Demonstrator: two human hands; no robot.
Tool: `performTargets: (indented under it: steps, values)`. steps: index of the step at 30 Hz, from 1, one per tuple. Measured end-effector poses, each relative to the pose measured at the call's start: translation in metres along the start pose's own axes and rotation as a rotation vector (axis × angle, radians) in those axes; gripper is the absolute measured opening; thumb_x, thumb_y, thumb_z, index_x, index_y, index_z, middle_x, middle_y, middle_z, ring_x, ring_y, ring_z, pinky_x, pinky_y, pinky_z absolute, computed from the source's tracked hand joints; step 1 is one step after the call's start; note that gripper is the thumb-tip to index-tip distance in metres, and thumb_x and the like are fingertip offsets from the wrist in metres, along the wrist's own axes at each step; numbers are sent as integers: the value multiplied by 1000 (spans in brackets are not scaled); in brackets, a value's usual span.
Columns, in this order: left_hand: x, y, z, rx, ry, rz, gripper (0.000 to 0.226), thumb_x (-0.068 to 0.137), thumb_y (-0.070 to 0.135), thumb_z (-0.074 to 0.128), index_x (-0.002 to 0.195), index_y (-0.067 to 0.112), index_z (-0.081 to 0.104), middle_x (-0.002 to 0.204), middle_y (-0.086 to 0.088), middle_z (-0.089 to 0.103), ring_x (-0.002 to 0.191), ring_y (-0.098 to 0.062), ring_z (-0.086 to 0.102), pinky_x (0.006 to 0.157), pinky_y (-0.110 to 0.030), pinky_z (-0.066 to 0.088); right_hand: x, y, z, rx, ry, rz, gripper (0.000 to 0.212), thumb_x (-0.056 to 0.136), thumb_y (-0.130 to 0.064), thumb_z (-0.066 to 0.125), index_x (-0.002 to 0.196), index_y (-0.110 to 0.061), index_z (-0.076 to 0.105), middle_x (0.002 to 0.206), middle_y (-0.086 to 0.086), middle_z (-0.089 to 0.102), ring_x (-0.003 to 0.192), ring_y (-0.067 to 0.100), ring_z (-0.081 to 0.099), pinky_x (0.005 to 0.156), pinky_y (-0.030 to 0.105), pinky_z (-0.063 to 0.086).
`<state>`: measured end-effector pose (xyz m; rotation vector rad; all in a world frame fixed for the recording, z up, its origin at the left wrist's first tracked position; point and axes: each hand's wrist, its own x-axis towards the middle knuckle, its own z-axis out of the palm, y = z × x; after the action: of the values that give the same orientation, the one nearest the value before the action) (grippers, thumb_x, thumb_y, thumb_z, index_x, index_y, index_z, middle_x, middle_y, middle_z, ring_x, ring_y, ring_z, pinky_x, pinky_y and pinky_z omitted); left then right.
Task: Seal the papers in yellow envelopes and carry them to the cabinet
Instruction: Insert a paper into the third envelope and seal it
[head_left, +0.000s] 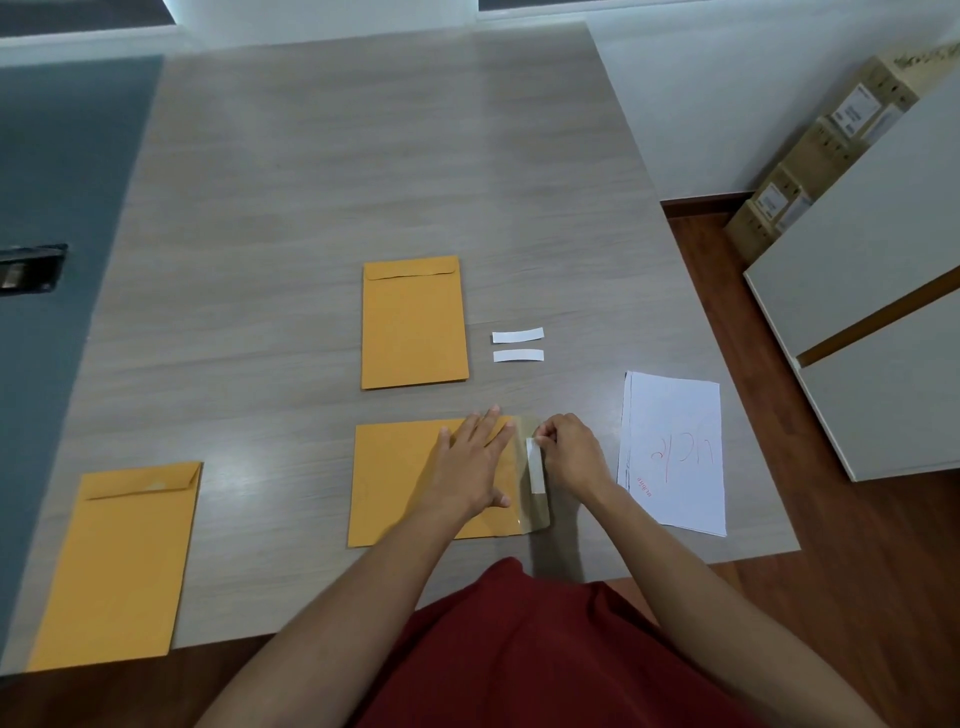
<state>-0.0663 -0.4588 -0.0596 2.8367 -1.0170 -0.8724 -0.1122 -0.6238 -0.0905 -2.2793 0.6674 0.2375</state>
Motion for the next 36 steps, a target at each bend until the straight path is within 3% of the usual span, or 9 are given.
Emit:
performTargets:
  steps: [9,13,18,21,24,29,33,36]
  values:
    - [7,-14,9,89,115,30,107,72,67,71,156,34,15,166,5,1,150,-21,8,114,-48,27,-14,-21,-8,408,233,54,5,95,-11,56,92,-13,59,84,1,66,77,21,67,70,32,57]
    - [11,-28,6,60,152,-76,107,69,76,66,155,36,17,164,4,5,148,-21,11,109,-43,29,6,-35,-23,579,241,169,13,91,-8,54,100,-15,61,82,5,68,62,10,69,57,13,51]
    - [12,-52,7,65,167,-114,108,69,81,59,156,36,14,164,8,5,146,-20,15,104,-44,31,43,-53,-36,816,175,303,15,87,0,55,93,-9,66,76,11,69,63,21,71,59,20,55]
    - [16,-52,10,49,168,-111,108,69,80,60,156,34,15,164,8,7,144,-21,16,103,-45,30,74,-69,-44,902,199,357,10,88,4,57,93,-3,63,73,10,66,56,19,69,69,31,61]
    - [20,-50,12,68,175,-128,109,69,80,60,156,33,15,163,7,8,142,-21,19,101,-44,32,103,-83,-51,980,226,379,11,87,7,57,95,1,60,76,15,63,57,23,67,69,35,62]
    - [20,-51,15,66,188,-123,108,70,79,60,156,32,15,163,7,7,143,-21,18,101,-44,32,133,-91,-54,871,195,418,24,85,4,53,107,3,63,74,13,65,57,23,65,71,34,61]
    - [19,-50,14,51,180,-125,107,70,79,61,156,32,15,163,7,7,143,-21,17,101,-44,31,130,-81,-50,691,185,380,39,88,-6,59,127,-7,56,104,15,66,69,25,68,63,29,61]
    - [20,-50,13,56,171,-130,108,71,79,61,156,32,14,163,6,7,143,-22,17,102,-44,31,111,-65,-47,529,228,289,35,87,-14,64,122,-12,60,104,8,66,82,24,69,74,32,59]
